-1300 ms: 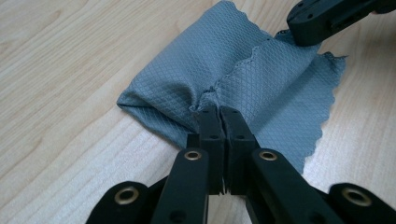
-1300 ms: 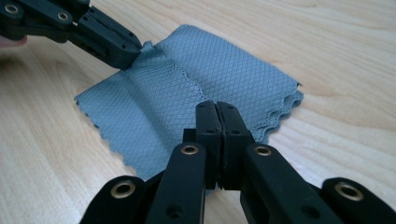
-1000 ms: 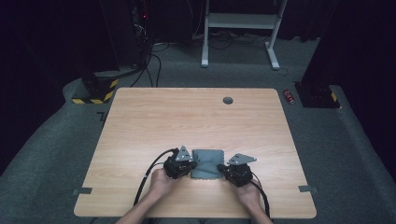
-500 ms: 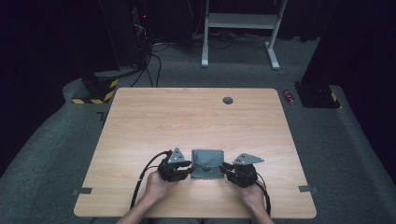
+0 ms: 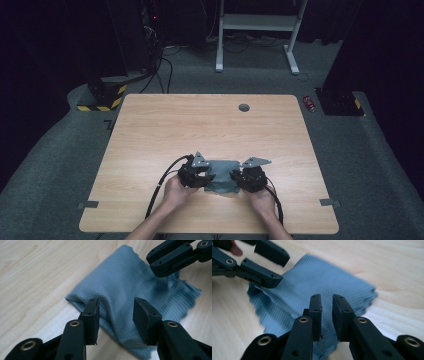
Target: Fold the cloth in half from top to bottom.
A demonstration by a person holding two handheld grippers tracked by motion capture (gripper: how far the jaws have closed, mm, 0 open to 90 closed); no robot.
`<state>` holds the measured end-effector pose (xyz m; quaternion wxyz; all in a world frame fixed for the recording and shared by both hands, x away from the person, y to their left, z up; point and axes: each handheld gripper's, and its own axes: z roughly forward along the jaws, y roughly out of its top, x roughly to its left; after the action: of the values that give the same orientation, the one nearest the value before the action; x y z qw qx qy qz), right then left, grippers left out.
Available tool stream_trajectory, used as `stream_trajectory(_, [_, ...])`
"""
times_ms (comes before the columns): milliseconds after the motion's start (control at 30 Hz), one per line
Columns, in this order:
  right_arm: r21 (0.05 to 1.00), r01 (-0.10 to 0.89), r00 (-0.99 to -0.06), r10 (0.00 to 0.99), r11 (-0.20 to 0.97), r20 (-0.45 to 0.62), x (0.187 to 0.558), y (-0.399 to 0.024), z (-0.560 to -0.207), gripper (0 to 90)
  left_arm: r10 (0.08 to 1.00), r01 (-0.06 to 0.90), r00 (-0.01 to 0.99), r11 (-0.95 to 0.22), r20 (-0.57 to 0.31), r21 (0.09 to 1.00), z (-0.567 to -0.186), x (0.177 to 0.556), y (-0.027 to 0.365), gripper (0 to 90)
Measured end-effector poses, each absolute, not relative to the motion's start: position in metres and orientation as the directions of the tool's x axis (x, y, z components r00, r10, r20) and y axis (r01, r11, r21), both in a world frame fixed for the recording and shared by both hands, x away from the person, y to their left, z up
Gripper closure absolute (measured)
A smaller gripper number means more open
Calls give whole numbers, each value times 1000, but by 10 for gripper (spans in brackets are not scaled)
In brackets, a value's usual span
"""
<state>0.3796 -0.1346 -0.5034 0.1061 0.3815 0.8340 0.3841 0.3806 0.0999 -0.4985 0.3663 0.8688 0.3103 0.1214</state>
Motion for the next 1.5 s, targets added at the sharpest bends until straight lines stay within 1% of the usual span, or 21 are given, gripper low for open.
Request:
stream_trajectory(167, [700,521,-739,669,490,82,365,-132,-508,732,619,441,785,-564,4,698,-504,363,103,535])
stream_trajectory(200, [695,522,-740,668,495,81,362,-133,-509,726,619,439,785,-571,13,693,-506,360,104,527])
stream_trajectory(333, [689,503,-749,661,521,47,354,-136,-514,708,624,455,782,-573,3,681,-512,351,109,514])
stream_trajectory(433, [687,496,-753,657,532,34,352,-137,-512,700,632,458,775,-558,-3,692,-511,349,114,496])
stream_trajectory(467, [690,495,-753,657,528,37,352,-137,-511,700,634,455,773,-549,-5,702,-509,349,117,492])
stream_trajectory(500, [695,495,-752,657,521,44,353,-137,-510,701,649,467,760,-506,-37,726,-505,353,122,491])
stream_trajectory(567, [710,496,-744,666,500,51,356,-137,-506,704,666,480,743,-465,-64,743,-500,361,126,498])
stream_trajectory(700, [723,497,-730,682,480,48,362,-133,-505,717,700,533,706,-422,-111,733,-495,385,124,520])
stream_trajectory(833, [717,508,-724,688,477,55,365,-130,-509,725,686,545,711,-397,-156,738,-491,395,119,523])
stream_trajectory(900, [706,507,-733,678,494,51,364,-130,-512,724,672,537,721,-390,-168,748,-489,393,119,521])
stream_trajectory(1000, [696,497,-747,664,518,39,361,-131,-513,723,684,530,716,-404,-139,745,-488,391,122,522])
stream_trajectory(1067, [690,495,-752,659,529,34,359,-133,-514,723,703,546,700,-413,-126,729,-490,394,122,529])
stream_trajectory(1167, [691,496,-750,661,526,35,358,-134,-514,723,731,564,674,-413,-109,716,-494,404,118,568])
stream_trajectory(1267, [696,494,-747,664,521,33,357,-133,-515,724,747,579,655,-397,-116,712,-498,412,114,611])
stream_trajectory(1400, [697,490,-749,662,523,29,358,-133,-515,727,737,594,665,-424,-121,684,-501,420,104,670])
stream_trajectory(1433, [697,489,-750,661,524,28,358,-133,-515,727,732,591,671,-436,-115,679,-501,421,101,694])
stream_trajectory(1500, [696,487,-750,661,528,24,357,-133,-515,727,727,584,679,-452,-100,674,-502,422,99,782])
